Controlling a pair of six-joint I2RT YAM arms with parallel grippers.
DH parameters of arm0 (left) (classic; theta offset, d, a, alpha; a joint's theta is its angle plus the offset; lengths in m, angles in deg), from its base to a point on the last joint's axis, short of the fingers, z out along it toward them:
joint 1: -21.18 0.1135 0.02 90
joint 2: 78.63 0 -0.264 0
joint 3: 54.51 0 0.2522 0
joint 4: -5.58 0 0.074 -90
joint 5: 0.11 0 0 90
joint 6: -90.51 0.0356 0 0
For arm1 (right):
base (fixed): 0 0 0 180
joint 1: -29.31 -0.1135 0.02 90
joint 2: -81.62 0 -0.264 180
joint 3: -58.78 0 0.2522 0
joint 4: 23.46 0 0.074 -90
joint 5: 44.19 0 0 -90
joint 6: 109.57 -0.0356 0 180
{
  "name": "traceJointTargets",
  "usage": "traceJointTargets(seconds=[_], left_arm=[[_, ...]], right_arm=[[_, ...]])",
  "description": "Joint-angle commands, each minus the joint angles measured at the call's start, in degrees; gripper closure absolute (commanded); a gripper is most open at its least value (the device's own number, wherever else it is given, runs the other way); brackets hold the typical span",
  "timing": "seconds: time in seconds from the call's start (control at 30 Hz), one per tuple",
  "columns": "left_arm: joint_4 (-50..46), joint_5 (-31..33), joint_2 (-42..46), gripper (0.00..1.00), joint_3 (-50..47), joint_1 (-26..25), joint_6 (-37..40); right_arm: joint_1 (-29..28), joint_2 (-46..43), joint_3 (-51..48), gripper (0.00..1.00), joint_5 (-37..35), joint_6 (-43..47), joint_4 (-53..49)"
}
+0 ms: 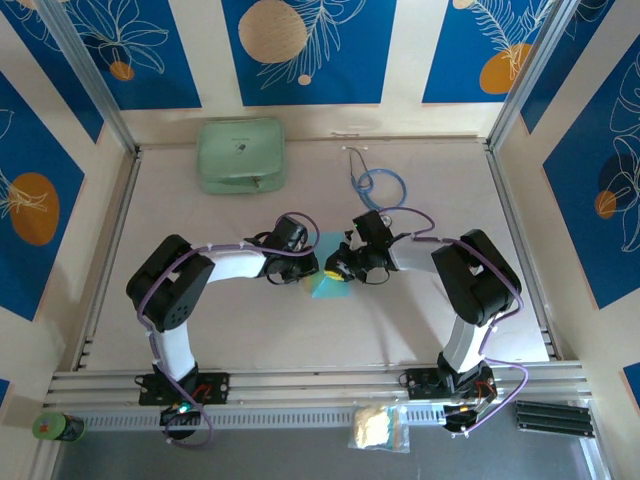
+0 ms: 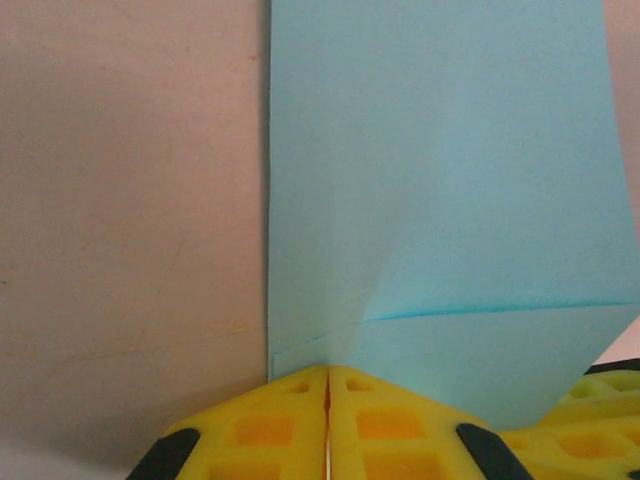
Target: Fold a paper plane with a square sheet of paper (pick it up from the middle)
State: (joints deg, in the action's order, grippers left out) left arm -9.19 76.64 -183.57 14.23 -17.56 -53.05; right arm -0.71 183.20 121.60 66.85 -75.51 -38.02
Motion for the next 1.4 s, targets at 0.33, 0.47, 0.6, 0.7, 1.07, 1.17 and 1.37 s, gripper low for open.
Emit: traceJointTargets(seconds=[0.33, 0.47, 0.6, 0.7, 1.07, 1.17, 1.37], left_arm=[[3.17, -4.07, 11.02, 0.77, -5.45, 4.82, -1.17], [6.84, -5.81, 19.11, 0.5, -10.42, 7.0, -2.67], [11.14, -9.83, 24.63, 0.29, -13.85, 7.58, -3.82], [15.74, -14.48, 26.39, 0.15, -15.68, 7.59, -6.18], [30.22, -21.12, 23.69, 0.05, -18.71, 6.97, -13.82], [33.77, -21.61, 22.48, 0.09, -19.33, 6.75, -15.97], [36.26, -21.19, 21.41, 0.24, -19.6, 6.56, -17.3]], right_arm=[[0.11, -3.76, -0.09, 0.96, -0.98, 2.63, -0.25], [1.56, -7.73, -0.45, 0.96, 0.3, 2.34, 2.52], [2.93, -10.37, 0.78, 0.97, 3.51, 1.38, 4.88], [4.03, -11.09, 1.48, 0.97, 6.73, -0.16, 7.29], [5.1, -12.01, 1.14, 0.96, 14.82, -6.25, 15.05], [5.12, -12.27, 0.97, 0.96, 15.9, -6.94, 15.39], [5.15, -12.24, 0.77, 0.93, 17.53, -6.74, 14.12]])
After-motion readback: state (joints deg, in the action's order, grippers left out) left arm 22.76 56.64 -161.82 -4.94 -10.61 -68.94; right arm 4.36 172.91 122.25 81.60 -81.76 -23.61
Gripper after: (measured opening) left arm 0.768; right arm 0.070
